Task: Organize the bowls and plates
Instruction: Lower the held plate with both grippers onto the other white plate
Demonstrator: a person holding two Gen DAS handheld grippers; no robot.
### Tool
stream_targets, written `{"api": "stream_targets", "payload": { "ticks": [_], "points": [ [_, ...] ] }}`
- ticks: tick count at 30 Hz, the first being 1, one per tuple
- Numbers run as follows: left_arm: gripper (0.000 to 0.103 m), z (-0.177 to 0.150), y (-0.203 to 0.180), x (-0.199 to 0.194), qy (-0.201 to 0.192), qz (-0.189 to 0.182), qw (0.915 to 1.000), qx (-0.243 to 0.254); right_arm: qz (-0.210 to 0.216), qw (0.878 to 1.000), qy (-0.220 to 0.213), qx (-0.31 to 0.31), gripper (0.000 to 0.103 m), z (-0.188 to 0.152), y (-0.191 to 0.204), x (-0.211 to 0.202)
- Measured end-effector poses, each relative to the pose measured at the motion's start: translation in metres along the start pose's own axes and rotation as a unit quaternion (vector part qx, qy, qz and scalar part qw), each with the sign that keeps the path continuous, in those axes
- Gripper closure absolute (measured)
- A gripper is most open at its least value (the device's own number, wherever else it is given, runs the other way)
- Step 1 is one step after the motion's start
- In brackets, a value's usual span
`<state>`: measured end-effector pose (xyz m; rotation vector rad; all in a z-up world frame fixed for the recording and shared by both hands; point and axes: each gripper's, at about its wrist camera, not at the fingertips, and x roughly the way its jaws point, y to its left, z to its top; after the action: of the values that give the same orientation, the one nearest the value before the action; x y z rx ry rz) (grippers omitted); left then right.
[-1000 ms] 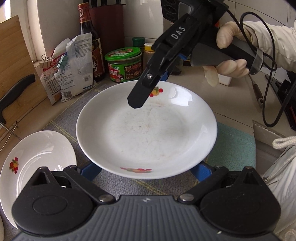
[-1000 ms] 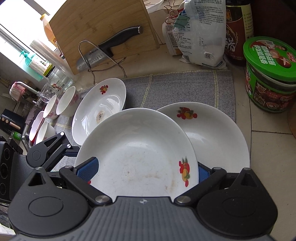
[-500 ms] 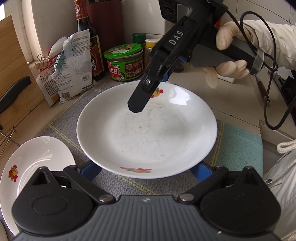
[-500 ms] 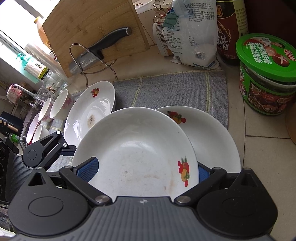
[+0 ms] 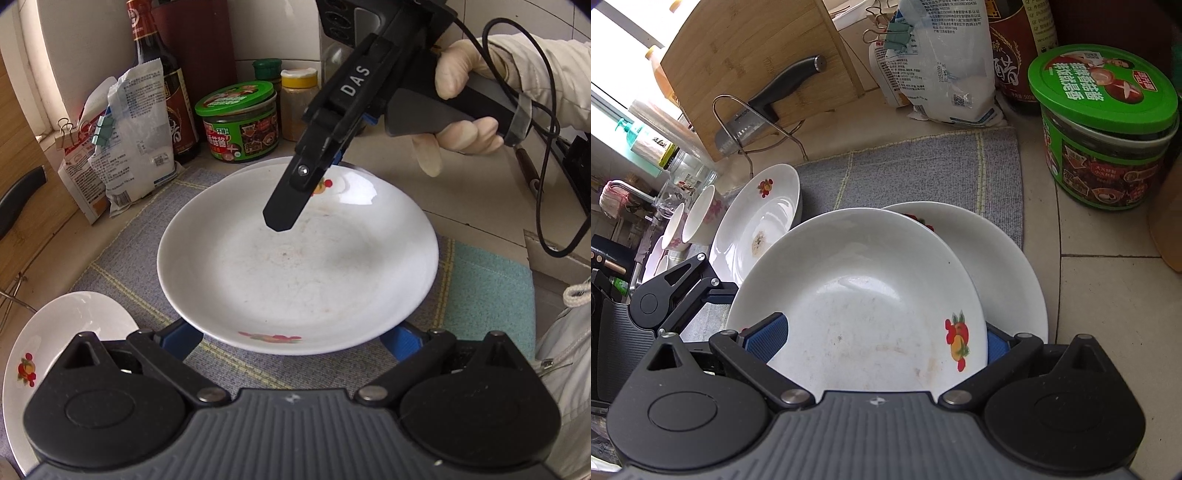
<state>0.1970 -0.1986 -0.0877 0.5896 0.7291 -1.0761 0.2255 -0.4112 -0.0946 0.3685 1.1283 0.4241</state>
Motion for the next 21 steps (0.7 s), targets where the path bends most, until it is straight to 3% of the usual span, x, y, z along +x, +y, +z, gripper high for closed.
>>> {"api": "stream_targets", "payload": {
  "ticks": [21],
  "points": [
    [0.003, 0.004, 0.003, 0.006, 0.015, 0.003, 0.9995, 0.027, 0.001, 1.000, -0.014, 0.016, 0.000, -0.012, -0.007, -0.011]
  ]
}}
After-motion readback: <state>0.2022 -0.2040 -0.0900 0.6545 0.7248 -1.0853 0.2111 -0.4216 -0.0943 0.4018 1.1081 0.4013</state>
